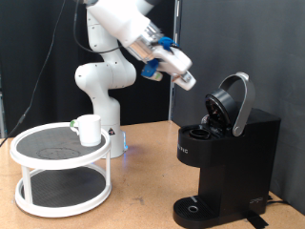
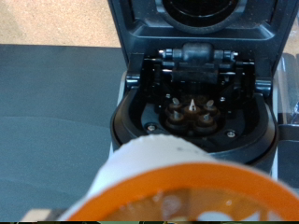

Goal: Make a cup of coffee with the keurig machine

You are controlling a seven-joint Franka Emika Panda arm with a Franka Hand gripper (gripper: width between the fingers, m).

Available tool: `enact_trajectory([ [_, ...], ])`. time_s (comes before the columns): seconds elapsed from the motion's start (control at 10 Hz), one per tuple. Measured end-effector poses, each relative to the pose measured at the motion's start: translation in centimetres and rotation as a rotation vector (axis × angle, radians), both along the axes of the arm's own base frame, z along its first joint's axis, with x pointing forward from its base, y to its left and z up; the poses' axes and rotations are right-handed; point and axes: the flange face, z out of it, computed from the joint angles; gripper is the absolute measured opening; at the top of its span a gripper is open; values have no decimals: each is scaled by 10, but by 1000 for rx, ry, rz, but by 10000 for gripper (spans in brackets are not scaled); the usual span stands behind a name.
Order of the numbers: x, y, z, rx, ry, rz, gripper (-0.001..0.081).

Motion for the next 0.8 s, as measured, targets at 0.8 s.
enact_trajectory([
  [0.8,15,40,-43,-178,89,-9,313],
])
